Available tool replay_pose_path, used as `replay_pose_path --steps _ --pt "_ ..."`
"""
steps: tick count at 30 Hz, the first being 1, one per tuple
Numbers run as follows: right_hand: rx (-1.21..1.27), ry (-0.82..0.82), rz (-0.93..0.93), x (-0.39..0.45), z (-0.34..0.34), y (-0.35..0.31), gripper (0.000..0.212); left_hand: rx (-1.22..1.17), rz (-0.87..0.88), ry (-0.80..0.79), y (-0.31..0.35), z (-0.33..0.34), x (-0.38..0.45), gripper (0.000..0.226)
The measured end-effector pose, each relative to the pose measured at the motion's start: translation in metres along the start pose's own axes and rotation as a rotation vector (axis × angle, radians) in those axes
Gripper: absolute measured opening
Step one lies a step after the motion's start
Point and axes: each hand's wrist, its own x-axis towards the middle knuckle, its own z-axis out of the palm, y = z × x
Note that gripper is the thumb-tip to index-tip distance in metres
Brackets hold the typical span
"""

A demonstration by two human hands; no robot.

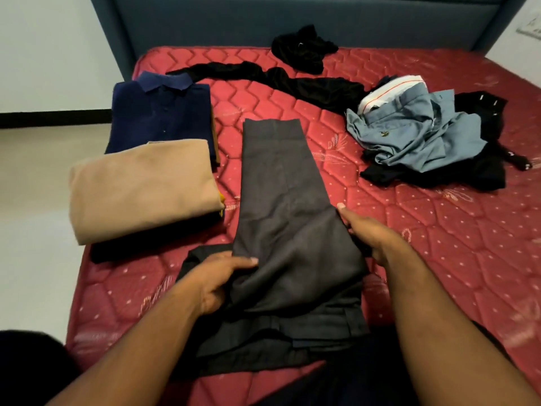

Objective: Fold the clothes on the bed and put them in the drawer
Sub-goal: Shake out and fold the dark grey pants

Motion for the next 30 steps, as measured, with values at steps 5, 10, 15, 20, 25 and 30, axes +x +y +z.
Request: replay_pose_path --steps 5,10,15,20,25,30 --pt "0.167 -0.107 -0.075 -0.024 0.011 -0.009 0.036 -0.114 0.052 0.030 0.019 0.000 -0.007 0.024" --pt "0.630 -0.302 -0.162 -0.058 -0.002 -0.016 0.033 -0.145 0.144 0.003 0.066 -0.010 -0.021 0.026" --pt "0.389 -0.249 -0.031 -0.084 -0.008 -0.052 0.025 0.127 0.232 -0.022 0.140 0.006 -0.056 0.024" --pt "0.516 -0.098 -0.366 -0.127 -0.048 -0.158 0.023 0.112 0.455 -0.022 0.234 0.034 -0.114 0.031" --pt "0.597 -0.091 -0.535 -0.181 -0.076 -0.241 0.027 0.050 0.564 -0.144 0.297 0.062 -0.177 0.045" --pt "0.449 0.144 -0.594 -0.207 -0.089 -0.291 0.024 0.121 0.553 -0.005 0.340 0.072 -0.202 0.026"
